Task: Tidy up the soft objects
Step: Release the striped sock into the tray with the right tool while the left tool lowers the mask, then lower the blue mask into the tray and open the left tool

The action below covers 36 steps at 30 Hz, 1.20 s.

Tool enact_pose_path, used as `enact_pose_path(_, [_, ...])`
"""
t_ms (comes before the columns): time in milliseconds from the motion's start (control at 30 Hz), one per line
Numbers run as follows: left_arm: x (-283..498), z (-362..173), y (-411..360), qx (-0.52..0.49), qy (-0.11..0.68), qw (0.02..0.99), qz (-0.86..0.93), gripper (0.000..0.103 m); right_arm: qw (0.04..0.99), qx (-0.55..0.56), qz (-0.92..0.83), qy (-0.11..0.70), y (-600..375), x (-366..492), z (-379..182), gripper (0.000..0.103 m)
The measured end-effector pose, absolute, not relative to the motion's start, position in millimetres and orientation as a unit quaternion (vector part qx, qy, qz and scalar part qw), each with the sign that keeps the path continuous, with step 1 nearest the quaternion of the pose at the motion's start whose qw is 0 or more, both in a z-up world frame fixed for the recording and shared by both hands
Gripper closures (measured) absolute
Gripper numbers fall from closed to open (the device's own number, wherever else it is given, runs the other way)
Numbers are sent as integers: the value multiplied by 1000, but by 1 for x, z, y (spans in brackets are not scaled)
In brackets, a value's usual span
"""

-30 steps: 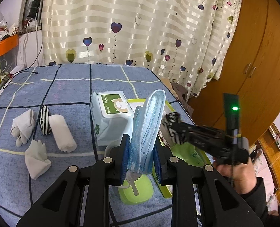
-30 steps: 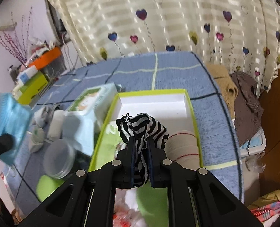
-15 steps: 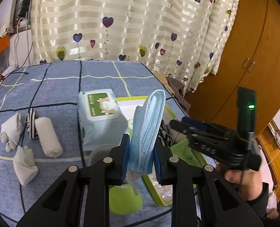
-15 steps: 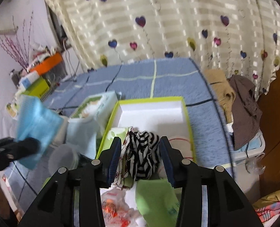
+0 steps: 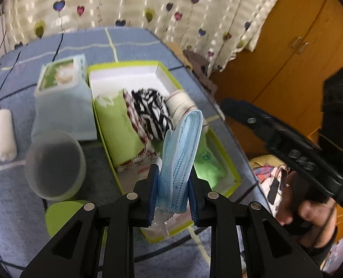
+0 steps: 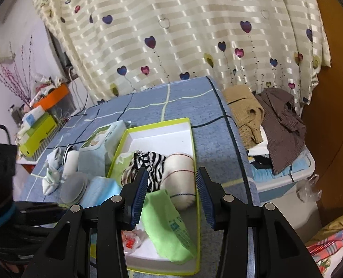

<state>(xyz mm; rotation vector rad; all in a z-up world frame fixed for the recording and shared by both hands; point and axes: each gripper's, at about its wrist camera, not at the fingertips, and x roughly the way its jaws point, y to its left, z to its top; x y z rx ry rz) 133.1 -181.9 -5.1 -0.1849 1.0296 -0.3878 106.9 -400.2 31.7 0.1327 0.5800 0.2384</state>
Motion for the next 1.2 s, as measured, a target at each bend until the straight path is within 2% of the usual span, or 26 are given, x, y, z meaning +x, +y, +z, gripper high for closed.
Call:
enact_pose_path(300, [159,-30,-183,-119,520,834,-142,79,949,80,124,278,-412,103,28,60])
enact_pose_path(933, [202,-30,-189,-98,485,864,-88,78,947,84,130,283,-417,111,23,60])
enact_pose_path(1133, [202,-27,-192,-97,485,863,-103,76,948,83,129,281,-415,110,25,60])
enact_pose_path(1200, [197,-24,-192,-96,483,864,-108,71,948,81,129,278,-413,108,27,60])
